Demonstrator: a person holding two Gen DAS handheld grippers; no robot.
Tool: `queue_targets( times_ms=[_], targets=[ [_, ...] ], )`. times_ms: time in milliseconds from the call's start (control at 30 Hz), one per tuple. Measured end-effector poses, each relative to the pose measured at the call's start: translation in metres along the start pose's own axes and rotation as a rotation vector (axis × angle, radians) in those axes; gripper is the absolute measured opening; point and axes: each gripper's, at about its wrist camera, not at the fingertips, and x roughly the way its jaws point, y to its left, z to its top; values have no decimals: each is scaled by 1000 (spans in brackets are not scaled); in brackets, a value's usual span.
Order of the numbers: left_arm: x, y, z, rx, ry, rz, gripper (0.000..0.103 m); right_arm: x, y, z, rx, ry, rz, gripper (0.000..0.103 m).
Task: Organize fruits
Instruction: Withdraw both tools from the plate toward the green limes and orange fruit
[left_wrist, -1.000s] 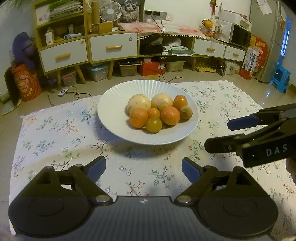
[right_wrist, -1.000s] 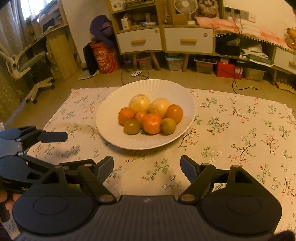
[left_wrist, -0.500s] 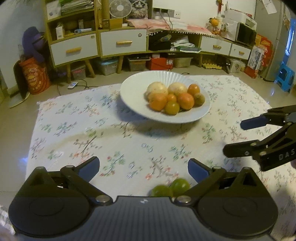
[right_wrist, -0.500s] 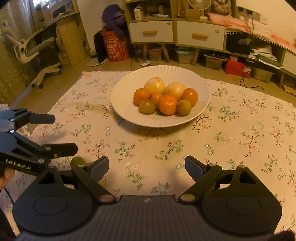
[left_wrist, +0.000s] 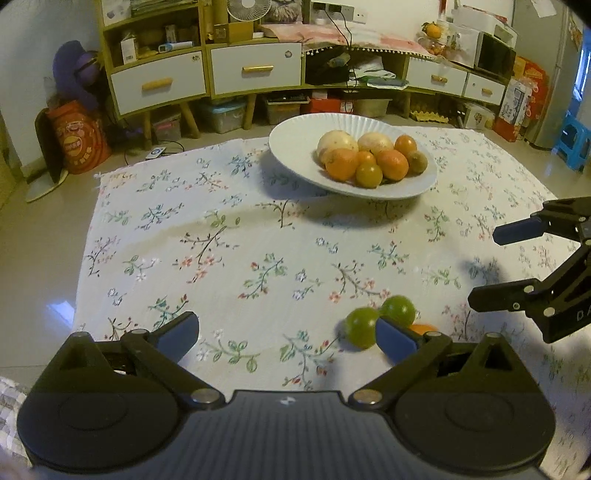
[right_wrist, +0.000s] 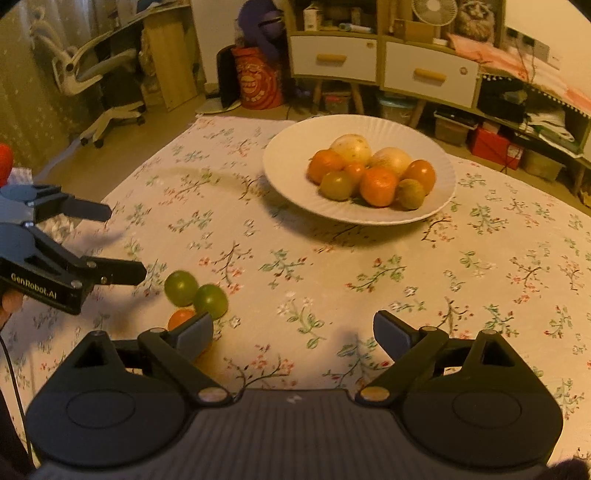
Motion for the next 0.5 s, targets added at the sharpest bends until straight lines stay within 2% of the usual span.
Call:
queue_targets(
  times_ms=[500],
  targets=[
    [14,-8,-18,106,3,-20,94,18,13,0,-37,11,-21,92]
  ],
)
